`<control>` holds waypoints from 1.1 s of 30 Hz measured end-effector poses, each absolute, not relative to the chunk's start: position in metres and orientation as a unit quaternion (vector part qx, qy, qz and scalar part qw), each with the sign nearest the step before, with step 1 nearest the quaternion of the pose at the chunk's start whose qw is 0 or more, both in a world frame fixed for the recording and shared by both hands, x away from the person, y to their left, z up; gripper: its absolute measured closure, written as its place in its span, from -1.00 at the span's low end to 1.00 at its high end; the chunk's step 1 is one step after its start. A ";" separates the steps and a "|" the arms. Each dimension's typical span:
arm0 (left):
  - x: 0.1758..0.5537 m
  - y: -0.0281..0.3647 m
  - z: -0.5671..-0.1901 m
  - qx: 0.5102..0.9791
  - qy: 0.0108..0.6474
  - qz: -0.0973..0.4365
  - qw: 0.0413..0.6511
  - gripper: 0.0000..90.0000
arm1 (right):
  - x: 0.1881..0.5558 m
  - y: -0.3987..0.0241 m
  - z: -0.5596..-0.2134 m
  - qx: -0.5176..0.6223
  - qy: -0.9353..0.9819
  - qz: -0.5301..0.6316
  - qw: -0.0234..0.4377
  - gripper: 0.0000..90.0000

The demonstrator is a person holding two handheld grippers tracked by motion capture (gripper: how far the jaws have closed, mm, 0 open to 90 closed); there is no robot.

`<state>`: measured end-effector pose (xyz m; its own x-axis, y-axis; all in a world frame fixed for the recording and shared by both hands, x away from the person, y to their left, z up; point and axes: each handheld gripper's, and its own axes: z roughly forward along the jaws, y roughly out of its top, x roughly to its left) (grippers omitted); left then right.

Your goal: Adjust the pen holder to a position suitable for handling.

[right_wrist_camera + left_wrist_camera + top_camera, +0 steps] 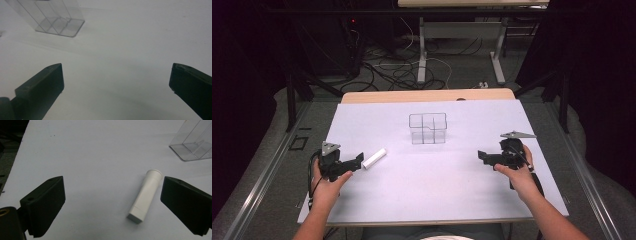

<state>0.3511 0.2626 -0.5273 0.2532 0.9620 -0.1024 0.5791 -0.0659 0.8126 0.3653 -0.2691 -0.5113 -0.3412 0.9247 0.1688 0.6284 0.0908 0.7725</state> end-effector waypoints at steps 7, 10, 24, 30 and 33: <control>0.352 0.265 -0.522 0.690 0.561 0.237 0.392 -0.85 | 0.362 -0.288 -0.522 0.566 0.702 0.389 0.187 -1.00; 0.353 0.267 -0.519 0.687 0.568 0.222 0.395 -0.85 | 0.362 -0.293 -0.521 0.576 0.691 0.395 0.188 -1.00; 0.367 0.266 -0.497 0.709 0.548 0.210 0.391 -0.82 | 0.365 -0.293 -0.524 0.576 0.690 0.398 0.185 -1.00; 0.374 0.261 -0.492 0.738 0.526 0.211 0.365 -0.67 | 0.364 -0.290 -0.523 0.572 0.694 0.396 0.185 -1.00; 0.377 0.256 -0.489 0.754 0.512 0.207 0.354 -0.65 | 0.364 -0.290 -0.523 0.571 0.695 0.396 0.185 -0.98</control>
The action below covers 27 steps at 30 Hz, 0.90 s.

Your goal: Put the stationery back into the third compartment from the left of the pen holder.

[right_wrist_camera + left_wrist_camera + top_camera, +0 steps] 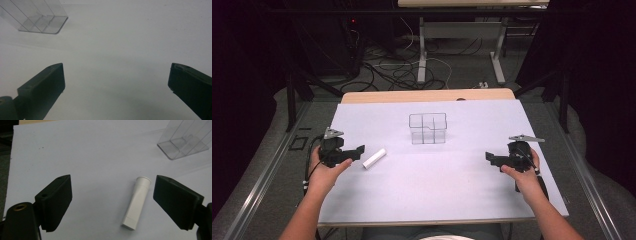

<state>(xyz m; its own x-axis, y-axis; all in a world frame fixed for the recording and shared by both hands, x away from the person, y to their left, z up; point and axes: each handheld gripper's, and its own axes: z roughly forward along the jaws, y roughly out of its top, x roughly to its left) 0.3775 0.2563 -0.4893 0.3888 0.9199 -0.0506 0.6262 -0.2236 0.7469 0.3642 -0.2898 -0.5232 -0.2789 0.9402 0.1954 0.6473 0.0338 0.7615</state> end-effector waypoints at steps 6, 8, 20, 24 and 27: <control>0.384 0.251 -0.482 0.782 0.488 0.207 0.327 -0.63 | 0.366 -0.290 -0.525 0.574 0.694 0.395 0.178 -0.97; 0.387 0.249 -0.481 0.787 0.485 0.202 0.323 -0.60 | 0.366 -0.290 -0.526 0.574 0.695 0.393 0.180 -0.96; 0.403 0.231 -0.480 0.833 0.443 0.179 0.280 -0.33 | 0.365 -0.289 -0.526 0.571 0.700 0.391 0.178 -0.95; 0.408 0.225 -0.480 0.849 0.427 0.167 0.263 -0.27 | 0.366 -0.289 -0.527 0.571 0.701 0.388 0.179 -0.95; 0.412 0.221 -0.482 0.859 0.417 0.160 0.251 -0.25 | 0.366 -0.290 -0.528 0.572 0.701 0.386 0.178 -0.94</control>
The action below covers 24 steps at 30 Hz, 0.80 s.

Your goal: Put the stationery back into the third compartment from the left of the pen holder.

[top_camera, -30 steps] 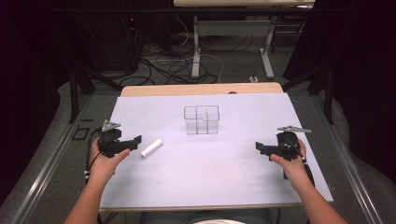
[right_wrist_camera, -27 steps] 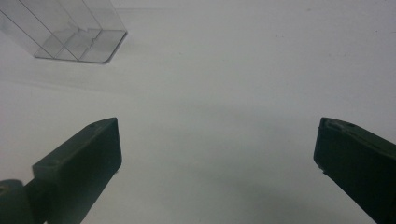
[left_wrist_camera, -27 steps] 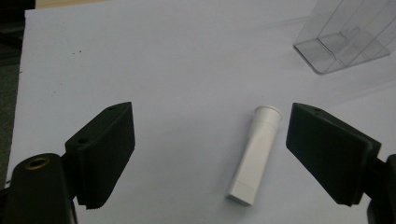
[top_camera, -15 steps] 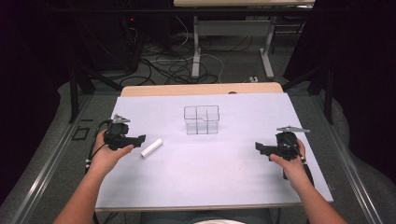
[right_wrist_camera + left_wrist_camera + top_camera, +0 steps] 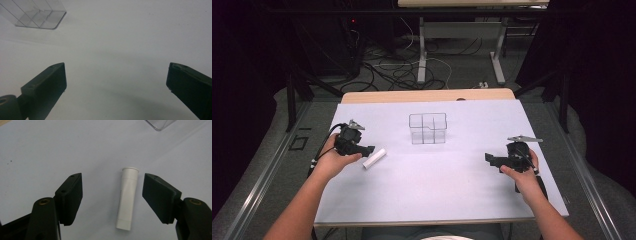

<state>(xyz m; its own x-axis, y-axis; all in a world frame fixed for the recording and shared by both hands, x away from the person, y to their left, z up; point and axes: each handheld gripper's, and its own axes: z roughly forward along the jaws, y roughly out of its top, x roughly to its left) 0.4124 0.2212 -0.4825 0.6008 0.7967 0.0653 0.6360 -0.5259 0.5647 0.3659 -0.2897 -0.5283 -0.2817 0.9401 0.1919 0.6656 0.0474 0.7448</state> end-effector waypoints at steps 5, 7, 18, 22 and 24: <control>0.419 0.217 -0.484 0.863 0.425 0.146 0.231 -0.20 | 0.367 -0.291 -0.529 0.573 0.701 0.387 0.175 -0.93; 0.421 0.214 -0.484 0.863 0.428 0.144 0.225 -0.16 | 0.366 -0.291 -0.529 0.573 0.702 0.386 0.174 -0.93; 0.429 0.198 -0.489 0.879 0.415 0.128 0.198 -0.05 | 0.369 -0.289 -0.530 0.568 0.705 0.387 0.174 -0.93; 0.432 0.192 -0.491 0.883 0.410 0.121 0.193 0.00 | 0.368 -0.289 -0.530 0.570 0.705 0.387 0.170 -0.93; 0.434 0.190 -0.492 0.886 0.405 0.119 0.193 0.05 | 0.368 -0.289 -0.530 0.568 0.706 0.388 0.170 -0.93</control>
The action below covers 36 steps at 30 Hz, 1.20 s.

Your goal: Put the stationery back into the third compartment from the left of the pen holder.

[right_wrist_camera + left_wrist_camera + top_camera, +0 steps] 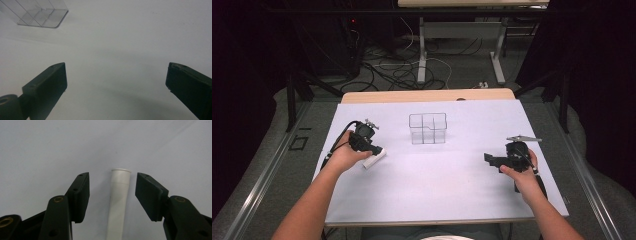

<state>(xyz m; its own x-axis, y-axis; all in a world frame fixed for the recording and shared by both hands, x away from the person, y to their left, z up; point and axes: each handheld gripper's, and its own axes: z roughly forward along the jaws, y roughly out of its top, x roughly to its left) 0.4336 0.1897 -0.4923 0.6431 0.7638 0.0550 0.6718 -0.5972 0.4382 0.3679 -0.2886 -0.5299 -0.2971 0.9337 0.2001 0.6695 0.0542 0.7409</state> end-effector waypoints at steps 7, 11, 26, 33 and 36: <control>0.437 0.181 -0.497 0.893 0.400 0.105 0.179 0.12 | 0.368 -0.288 -0.530 0.566 0.708 0.386 0.171 -0.93; 0.437 0.176 -0.499 0.898 0.393 0.097 0.171 0.20 | 0.368 -0.289 -0.530 0.566 0.708 0.386 0.171 -0.93; 0.441 0.166 -0.510 0.918 0.364 0.094 0.128 0.40 | 0.368 -0.288 -0.532 0.568 0.709 0.384 0.167 -0.93; 0.445 0.167 -0.516 0.919 0.365 0.094 0.111 0.42 | 0.369 -0.288 -0.533 0.567 0.710 0.384 0.167 -0.93; 0.446 0.166 -0.518 0.920 0.365 0.094 0.109 0.42 | 0.368 -0.288 -0.533 0.566 0.710 0.384 0.167 -0.93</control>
<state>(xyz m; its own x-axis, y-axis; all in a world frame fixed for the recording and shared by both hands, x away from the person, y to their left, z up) 0.4464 0.1663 -0.5183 0.7163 0.6915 0.0937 0.6507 -0.7104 0.2682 0.3685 -0.2877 -0.5328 -0.3037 0.9322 0.1971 0.6758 0.0649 0.7342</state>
